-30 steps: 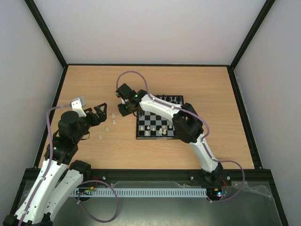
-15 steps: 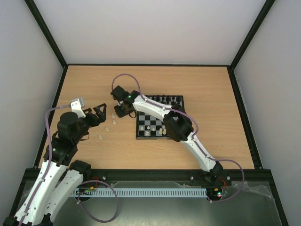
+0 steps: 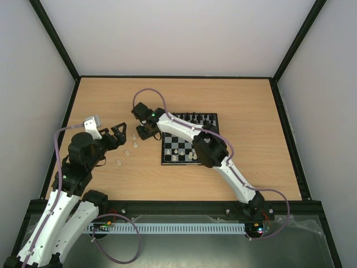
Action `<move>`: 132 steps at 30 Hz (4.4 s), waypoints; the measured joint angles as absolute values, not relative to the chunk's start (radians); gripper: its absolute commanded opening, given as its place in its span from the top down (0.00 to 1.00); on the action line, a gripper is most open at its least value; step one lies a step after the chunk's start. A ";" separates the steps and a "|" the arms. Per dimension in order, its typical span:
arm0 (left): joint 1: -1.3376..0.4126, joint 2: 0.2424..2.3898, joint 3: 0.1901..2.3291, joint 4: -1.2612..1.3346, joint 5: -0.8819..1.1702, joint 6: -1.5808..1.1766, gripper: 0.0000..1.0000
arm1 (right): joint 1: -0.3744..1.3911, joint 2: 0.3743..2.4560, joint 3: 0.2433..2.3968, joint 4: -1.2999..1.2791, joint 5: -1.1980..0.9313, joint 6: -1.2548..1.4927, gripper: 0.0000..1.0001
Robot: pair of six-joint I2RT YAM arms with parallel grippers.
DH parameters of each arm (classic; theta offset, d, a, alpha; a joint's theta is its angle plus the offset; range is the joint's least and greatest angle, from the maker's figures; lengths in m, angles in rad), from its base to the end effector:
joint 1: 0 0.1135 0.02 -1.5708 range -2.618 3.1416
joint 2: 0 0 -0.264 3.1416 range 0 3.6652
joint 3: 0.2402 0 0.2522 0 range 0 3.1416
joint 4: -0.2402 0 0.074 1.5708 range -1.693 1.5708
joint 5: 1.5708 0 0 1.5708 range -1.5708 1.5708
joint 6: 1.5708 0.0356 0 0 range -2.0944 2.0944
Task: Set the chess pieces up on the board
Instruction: Pick up the chess piece at the center of the board, then place the chess piece on the chessboard, then adjust the chess piece on the chessboard.
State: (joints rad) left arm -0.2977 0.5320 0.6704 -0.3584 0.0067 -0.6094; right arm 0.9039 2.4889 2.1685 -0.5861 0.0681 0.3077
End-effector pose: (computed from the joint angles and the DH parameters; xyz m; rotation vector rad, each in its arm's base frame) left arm 0.1278 -0.0395 0.3167 -0.2805 1.8174 -0.6510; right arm 0.3413 0.4296 0.1674 -0.7133 2.4226 0.4253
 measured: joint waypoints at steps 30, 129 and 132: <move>-0.296 0.557 0.670 -0.334 0.053 -0.619 0.00 | 0.807 1.633 1.141 -0.541 0.175 0.365 0.98; -0.296 0.559 0.658 -0.324 0.053 -0.633 0.00 | 0.812 1.556 1.029 -0.473 0.091 0.381 0.71; -0.296 0.559 0.654 -0.325 0.053 -0.635 0.00 | 0.812 1.546 1.036 -0.476 0.112 0.385 0.70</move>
